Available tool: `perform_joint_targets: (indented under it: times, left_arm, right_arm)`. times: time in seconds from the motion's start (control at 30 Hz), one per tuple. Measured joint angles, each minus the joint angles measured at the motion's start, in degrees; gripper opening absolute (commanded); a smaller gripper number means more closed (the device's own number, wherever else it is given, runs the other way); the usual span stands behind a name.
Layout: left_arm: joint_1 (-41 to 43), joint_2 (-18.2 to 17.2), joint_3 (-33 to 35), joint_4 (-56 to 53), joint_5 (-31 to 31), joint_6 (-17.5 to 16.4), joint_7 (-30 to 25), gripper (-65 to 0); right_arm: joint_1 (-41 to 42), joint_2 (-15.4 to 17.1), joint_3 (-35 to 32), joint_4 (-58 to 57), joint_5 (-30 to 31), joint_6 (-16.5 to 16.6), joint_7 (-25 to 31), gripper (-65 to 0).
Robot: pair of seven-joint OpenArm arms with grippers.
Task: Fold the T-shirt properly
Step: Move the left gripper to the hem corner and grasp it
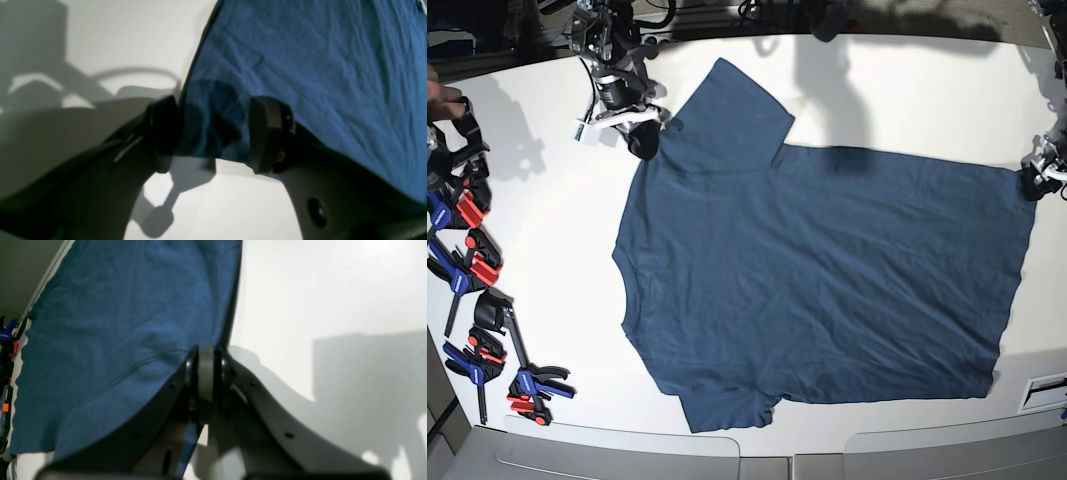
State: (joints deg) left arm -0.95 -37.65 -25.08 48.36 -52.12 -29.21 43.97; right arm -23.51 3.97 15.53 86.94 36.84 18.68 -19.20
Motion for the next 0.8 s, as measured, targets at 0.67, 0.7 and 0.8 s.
perform_joint_targets:
  times: [0.67, 0.7, 0.8]
  left_arm:
    - [-0.31, -0.26, -0.04, 0.37, 11.93, -0.87, -0.07, -65.0]
    - [-0.31, -0.28, -0.04, 0.37, 11.96, -0.87, -0.24, -65.0]
    - [-0.31, -0.31, -0.04, 0.37, 11.96, -0.90, -0.85, -65.0]
  right_arm:
    - [0.00, 0.00, 0.00, 0.00, 0.00, 0.00, -0.02, -65.0]
    - [0.02, 0.00, 0.00, 0.00, 0.00, 0.00, -0.02, -65.0]
    - [0.00, 0.00, 0.00, 0.00, 0.00, 0.00, -0.22, -65.0]
